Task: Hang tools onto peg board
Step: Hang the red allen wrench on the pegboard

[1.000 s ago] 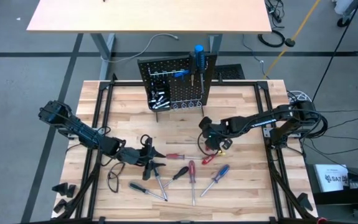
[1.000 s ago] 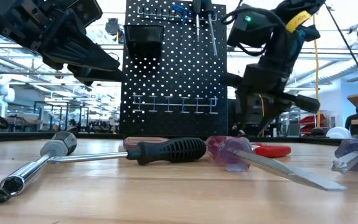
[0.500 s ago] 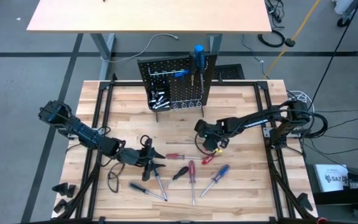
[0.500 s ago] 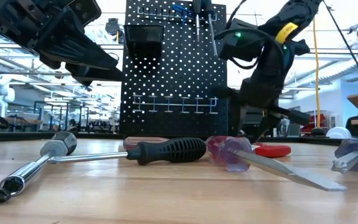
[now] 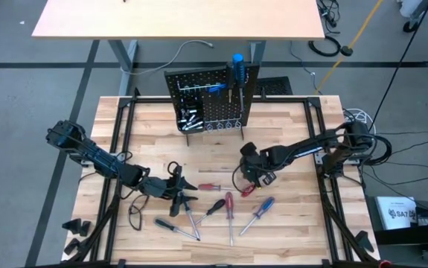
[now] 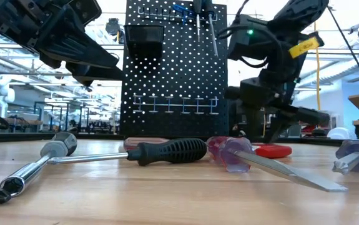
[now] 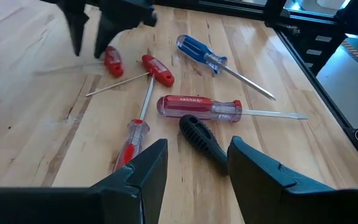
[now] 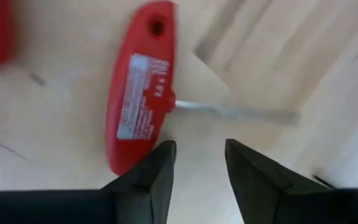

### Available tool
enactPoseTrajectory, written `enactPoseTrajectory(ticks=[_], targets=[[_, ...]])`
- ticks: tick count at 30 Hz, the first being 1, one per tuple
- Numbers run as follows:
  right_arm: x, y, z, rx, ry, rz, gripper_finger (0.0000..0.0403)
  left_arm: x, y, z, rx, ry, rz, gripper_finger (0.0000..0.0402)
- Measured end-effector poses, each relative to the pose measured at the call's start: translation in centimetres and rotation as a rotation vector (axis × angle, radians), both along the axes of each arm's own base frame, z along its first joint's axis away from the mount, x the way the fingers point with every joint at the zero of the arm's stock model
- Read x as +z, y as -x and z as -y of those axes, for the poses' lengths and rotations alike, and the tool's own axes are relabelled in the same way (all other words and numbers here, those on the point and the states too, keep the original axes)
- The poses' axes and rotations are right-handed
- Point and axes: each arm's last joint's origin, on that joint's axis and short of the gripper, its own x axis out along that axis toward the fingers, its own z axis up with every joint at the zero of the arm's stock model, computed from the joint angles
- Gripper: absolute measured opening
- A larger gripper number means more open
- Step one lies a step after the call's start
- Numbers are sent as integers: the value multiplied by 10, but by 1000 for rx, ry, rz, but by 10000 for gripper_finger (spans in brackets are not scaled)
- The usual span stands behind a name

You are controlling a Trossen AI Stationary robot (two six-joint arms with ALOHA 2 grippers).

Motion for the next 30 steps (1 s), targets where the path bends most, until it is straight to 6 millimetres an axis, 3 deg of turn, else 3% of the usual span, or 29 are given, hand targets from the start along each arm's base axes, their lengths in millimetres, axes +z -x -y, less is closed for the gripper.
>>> enactPoseTrajectory(ticks=[11,15,18,22,26,30], targets=[[4,2,-34,-351,-191,83,139,1,0,1,-6,5,10,169],[17,-5,-44,-329,-203,86,139,1,0,1,-6,6,13,169],[25,-8,-46,-304,-185,78,139,1,0,1,-6,7,15,169],[32,-8,-41,-419,-199,61,139,1,0,2,-9,8,14,169],[32,-7,-36,-590,-291,36,139,1,0,2,-18,11,13,169],[25,-3,-35,-649,-313,25,139,1,0,2,-18,11,12,169]])
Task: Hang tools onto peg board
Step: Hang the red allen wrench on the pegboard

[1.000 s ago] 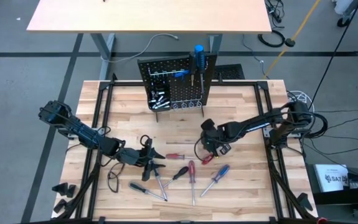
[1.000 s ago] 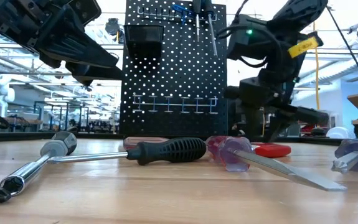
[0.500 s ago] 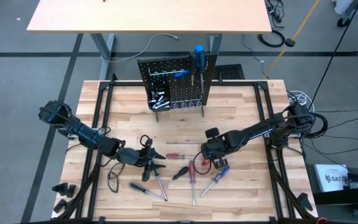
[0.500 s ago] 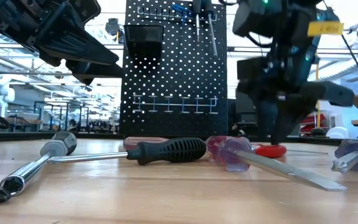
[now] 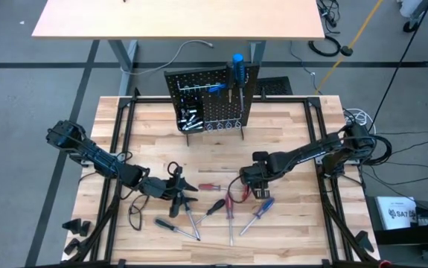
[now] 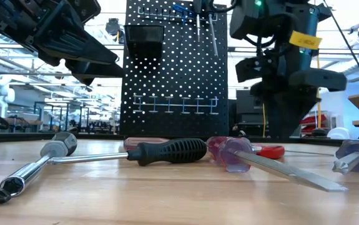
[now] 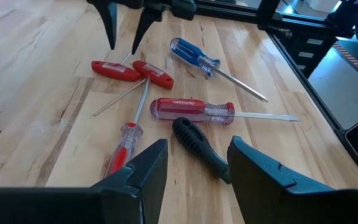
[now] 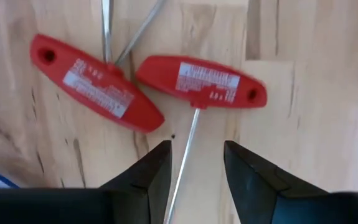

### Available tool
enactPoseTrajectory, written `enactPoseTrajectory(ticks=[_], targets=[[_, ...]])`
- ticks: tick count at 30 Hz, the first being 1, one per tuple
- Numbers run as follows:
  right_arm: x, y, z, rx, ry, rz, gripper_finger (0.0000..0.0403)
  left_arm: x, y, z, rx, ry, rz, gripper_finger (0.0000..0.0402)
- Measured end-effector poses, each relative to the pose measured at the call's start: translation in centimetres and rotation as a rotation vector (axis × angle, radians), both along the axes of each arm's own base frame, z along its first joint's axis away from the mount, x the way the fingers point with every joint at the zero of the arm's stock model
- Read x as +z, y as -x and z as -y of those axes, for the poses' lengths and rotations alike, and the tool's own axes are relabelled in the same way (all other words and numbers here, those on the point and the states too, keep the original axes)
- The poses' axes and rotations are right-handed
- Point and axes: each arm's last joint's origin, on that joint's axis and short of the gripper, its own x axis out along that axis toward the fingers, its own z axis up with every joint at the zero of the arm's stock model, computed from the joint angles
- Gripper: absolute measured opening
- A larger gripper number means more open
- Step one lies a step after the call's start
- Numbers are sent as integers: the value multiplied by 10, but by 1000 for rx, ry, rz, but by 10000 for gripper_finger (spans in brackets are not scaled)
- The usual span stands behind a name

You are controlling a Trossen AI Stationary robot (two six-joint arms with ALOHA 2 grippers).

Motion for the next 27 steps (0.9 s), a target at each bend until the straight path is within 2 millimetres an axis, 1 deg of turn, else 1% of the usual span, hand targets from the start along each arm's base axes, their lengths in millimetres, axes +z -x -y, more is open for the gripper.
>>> enactPoseTrajectory(ticks=[6,9,11,15,17,24,27], targets=[[-16,5,1,-28,0,43,138,0,0,0,-2,1,-1,169],[-21,7,3,-54,43,63,125,0,0,0,-2,0,-1,169],[-22,8,3,-73,50,65,104,0,0,0,-2,0,-1,169],[-24,10,3,-104,45,67,31,0,0,0,-2,0,-1,169],[-24,10,3,-110,32,68,9,0,0,0,-2,0,-1,169],[-24,4,0,-168,-4,131,3,0,0,0,-2,1,-1,169],[-17,3,0,-171,-15,182,2,0,0,0,-2,1,1,169]])
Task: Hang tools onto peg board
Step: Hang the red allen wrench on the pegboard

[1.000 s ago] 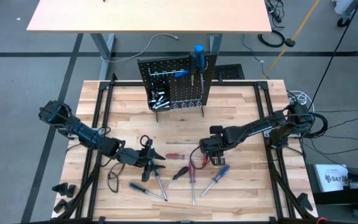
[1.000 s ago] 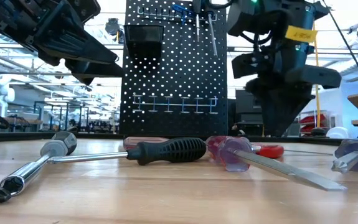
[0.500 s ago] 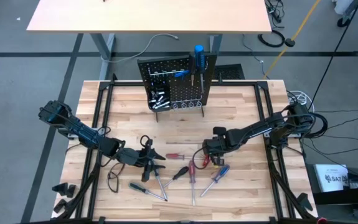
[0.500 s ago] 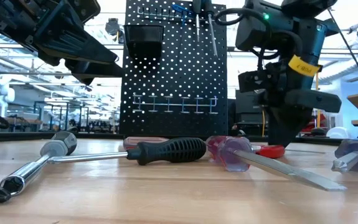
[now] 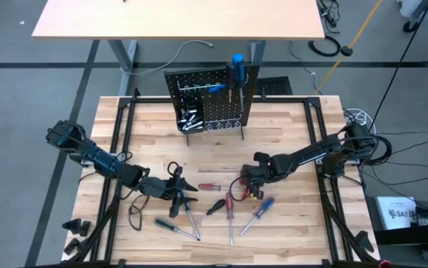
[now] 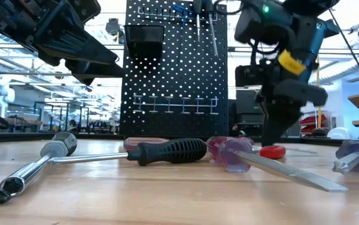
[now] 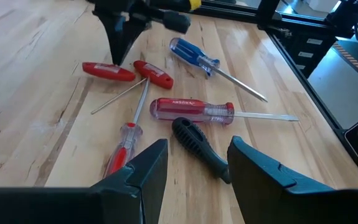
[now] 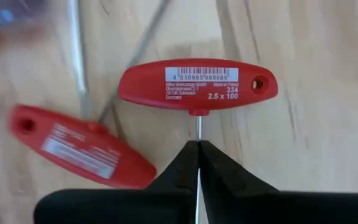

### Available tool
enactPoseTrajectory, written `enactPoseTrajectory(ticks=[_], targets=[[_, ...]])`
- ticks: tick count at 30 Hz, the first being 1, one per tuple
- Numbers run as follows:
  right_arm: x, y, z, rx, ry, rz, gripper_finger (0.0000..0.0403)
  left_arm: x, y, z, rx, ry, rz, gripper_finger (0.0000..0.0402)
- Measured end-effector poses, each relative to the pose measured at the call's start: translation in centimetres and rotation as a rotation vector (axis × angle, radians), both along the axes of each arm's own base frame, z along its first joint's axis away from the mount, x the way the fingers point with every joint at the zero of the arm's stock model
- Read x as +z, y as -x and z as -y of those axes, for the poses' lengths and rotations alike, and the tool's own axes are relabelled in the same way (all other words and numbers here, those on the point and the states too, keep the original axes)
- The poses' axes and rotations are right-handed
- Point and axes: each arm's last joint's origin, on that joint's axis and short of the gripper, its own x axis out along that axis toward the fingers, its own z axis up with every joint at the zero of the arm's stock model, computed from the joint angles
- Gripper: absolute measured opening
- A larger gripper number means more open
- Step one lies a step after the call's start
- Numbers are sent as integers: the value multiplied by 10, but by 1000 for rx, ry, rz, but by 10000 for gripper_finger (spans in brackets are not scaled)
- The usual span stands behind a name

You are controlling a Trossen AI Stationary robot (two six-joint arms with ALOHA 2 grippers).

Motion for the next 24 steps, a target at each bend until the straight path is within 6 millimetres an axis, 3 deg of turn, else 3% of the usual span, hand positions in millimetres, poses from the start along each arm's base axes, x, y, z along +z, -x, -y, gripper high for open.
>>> enactPoseTrajectory(ticks=[3,7,16,19,24], targets=[[12,0,0,0,-9,63,1,2,-1,0,-4,5,17,169],[43,0,-1,12,-14,243,1,8,-2,1,-24,-3,81,169],[123,-10,-16,174,-17,899,0,39,-7,3,-19,-8,398,169],[137,-15,-19,204,4,1061,0,49,-7,1,28,1,498,169],[141,-22,-20,223,31,1166,0,64,-8,-3,126,-36,619,169]])
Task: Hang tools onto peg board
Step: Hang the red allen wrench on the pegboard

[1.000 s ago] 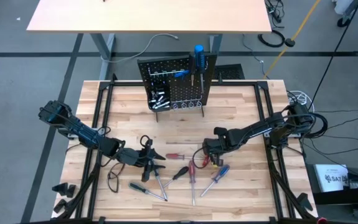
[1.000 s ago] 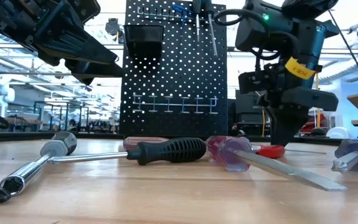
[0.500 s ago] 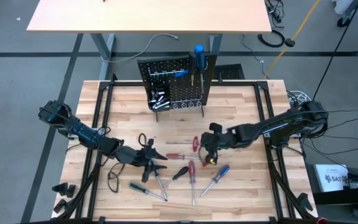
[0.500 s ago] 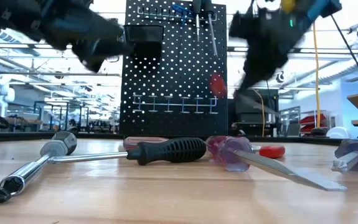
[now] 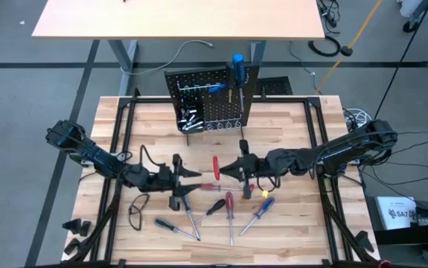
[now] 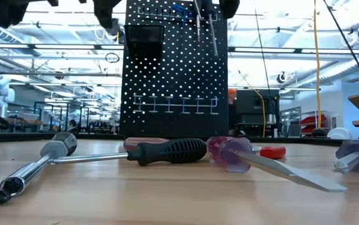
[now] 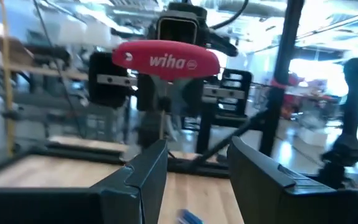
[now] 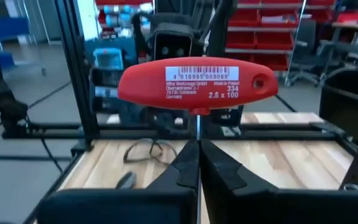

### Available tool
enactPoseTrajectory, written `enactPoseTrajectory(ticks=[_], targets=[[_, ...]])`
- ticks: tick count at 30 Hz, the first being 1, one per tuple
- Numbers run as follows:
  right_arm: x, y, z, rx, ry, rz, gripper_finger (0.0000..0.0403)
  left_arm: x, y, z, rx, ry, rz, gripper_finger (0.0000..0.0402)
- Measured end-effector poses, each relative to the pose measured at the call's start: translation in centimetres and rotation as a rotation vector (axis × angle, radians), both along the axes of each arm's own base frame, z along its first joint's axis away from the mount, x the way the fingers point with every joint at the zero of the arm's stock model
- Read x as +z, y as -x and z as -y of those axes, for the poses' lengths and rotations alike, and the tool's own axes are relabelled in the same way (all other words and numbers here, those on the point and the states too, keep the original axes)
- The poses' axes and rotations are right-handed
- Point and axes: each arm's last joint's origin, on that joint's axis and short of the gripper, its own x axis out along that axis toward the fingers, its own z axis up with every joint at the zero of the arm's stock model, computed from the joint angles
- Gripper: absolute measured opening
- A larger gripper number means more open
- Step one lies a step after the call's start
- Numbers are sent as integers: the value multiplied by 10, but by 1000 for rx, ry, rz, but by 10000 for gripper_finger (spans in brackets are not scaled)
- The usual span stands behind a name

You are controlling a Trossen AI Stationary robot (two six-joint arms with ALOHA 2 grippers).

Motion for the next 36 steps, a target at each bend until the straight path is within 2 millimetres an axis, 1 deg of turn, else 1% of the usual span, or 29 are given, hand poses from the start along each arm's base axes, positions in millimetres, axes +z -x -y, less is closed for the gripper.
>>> enactPoseTrajectory(ticks=[4,10,13,19,25,28,36], targets=[[-1,-5,-1,0,0,43,0,12,-6,0,53,-36,28,169],[-2,-8,-1,-1,-1,69,0,22,-16,-4,87,-36,11,169],[-2,-9,1,-7,4,77,0,21,-20,-6,91,-27,-19,169],[0,-9,5,-21,14,88,0,24,-26,-14,109,14,-24,169],[0,-9,5,-22,21,88,0,32,-31,-20,110,20,0,169],[0,-9,5,-22,30,88,0,37,-36,-22,78,6,-6,169],[-1,-9,5,-22,44,88,0,35,-52,-24,79,-5,-22,169]])
